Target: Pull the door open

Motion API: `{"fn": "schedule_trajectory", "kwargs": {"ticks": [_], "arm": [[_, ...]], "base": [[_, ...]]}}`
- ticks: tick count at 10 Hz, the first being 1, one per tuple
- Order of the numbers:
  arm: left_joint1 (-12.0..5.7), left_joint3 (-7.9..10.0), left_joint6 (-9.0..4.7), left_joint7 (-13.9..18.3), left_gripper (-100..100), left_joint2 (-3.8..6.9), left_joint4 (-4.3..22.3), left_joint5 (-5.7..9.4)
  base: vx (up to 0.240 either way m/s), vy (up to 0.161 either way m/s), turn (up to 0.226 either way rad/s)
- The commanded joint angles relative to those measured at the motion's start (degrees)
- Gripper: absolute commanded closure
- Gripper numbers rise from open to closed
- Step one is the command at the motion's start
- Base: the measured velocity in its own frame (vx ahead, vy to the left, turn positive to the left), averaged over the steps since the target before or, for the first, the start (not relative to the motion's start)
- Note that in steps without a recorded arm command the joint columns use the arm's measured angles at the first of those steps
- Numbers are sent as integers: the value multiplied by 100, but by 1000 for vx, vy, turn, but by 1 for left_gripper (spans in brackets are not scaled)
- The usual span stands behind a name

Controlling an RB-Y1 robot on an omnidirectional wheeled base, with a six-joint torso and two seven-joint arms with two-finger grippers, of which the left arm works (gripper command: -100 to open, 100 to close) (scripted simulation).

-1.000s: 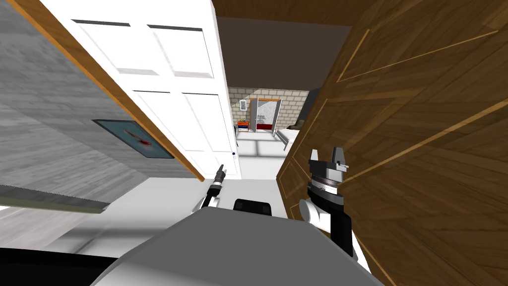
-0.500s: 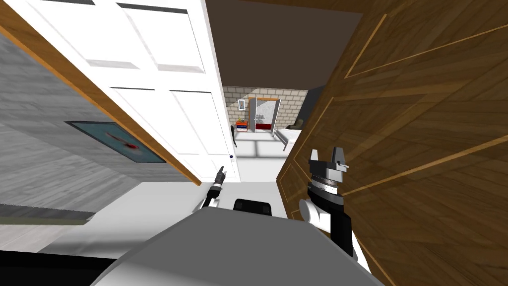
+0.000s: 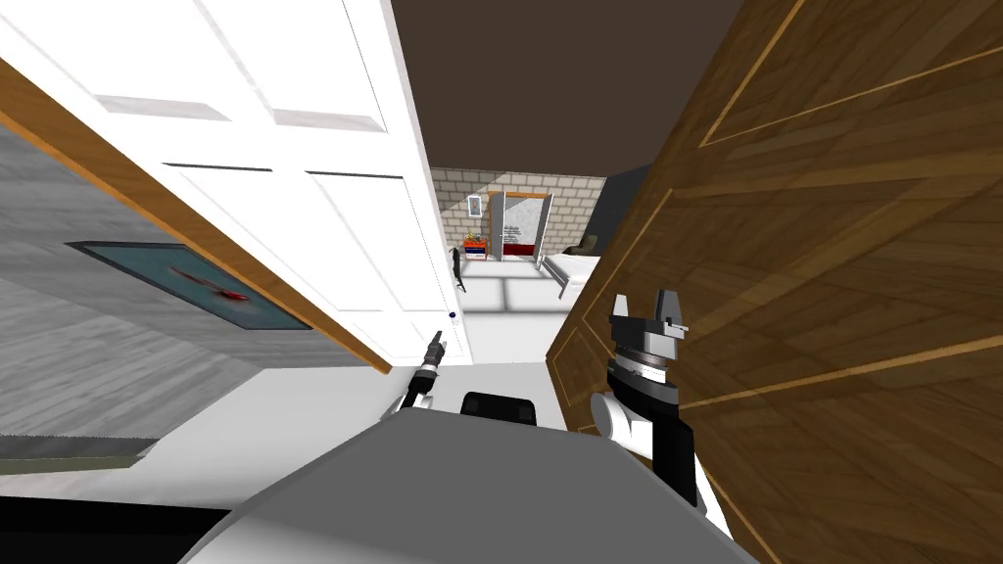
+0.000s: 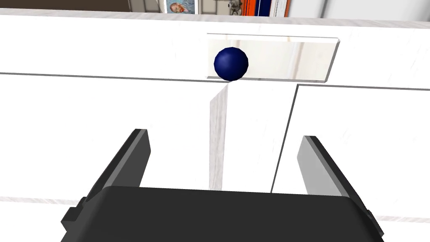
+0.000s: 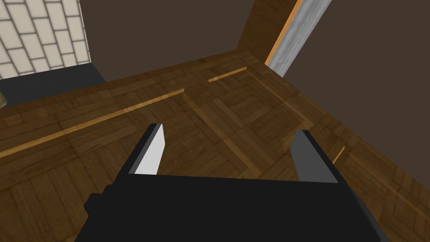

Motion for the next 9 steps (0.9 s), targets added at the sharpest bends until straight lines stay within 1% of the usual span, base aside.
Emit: {"fn": "schedule_trajectory", "kwargs": {"ticks": [1, 2, 7, 8, 9], "arm": [[-12, 54, -50, 39, -100, 59, 89, 37], [-17, 74, -69, 53, -100, 80, 123, 51], [-71, 309, -286, 220, -100, 334, 509, 211], [-78, 340, -315, 242, -100, 367, 561, 232], [-64, 318, -287, 230, -100, 351, 502, 218]], "base": [[153, 10, -80], [191, -8, -101], [195, 1, -111], [179, -9, -84], [77, -4, 3]]}}
